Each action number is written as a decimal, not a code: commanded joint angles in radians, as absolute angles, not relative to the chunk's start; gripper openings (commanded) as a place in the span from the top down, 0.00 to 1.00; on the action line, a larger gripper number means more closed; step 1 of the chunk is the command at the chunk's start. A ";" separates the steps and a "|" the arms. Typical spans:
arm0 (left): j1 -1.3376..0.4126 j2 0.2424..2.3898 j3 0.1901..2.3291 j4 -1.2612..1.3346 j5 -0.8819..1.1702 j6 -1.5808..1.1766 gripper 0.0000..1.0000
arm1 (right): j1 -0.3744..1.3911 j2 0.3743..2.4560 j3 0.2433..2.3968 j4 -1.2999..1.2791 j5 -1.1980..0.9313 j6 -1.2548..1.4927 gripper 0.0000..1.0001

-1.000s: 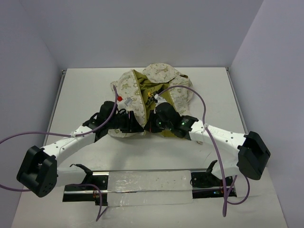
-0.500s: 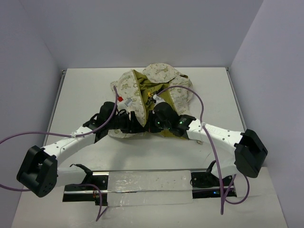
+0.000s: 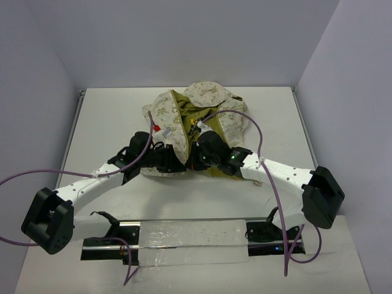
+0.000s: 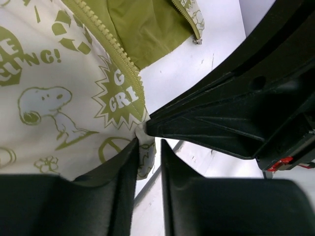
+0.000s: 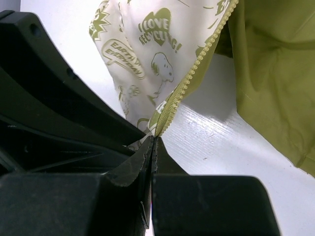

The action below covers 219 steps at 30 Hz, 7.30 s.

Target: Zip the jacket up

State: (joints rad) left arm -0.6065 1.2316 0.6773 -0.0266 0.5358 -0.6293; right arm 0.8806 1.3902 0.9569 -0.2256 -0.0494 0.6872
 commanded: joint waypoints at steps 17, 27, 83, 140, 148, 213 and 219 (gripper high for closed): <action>-0.622 1.222 0.645 0.036 0.500 -0.668 1.00 | 0.851 1.325 1.008 -0.284 0.008 0.690 0.22; -0.535 1.122 0.607 0.016 0.250 -0.928 1.00 | 0.536 0.969 0.740 -0.462 0.322 0.655 0.14; -0.100 1.026 1.349 -0.619 -0.156 -0.773 1.00 | 0.196 0.983 1.298 -0.599 0.124 0.490 1.00; -0.500 1.215 0.656 0.069 0.195 -0.947 1.00 | 0.662 1.530 1.013 -0.495 0.191 0.330 0.52; -0.500 1.222 0.659 0.072 0.193 -0.954 1.00 | 0.667 1.595 1.014 -0.469 0.202 0.313 0.50; -0.500 1.215 0.650 0.064 0.190 -0.953 1.00 | 0.683 1.675 1.095 -0.483 0.137 0.230 0.44; -0.502 1.223 0.653 0.069 0.195 -0.956 1.00 | 0.683 1.692 1.115 -0.481 0.143 0.218 0.49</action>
State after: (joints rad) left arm -0.4957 1.2289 0.6197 0.0311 0.1871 -0.9581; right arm 0.6737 1.6774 1.0668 -0.4938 0.1371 0.2383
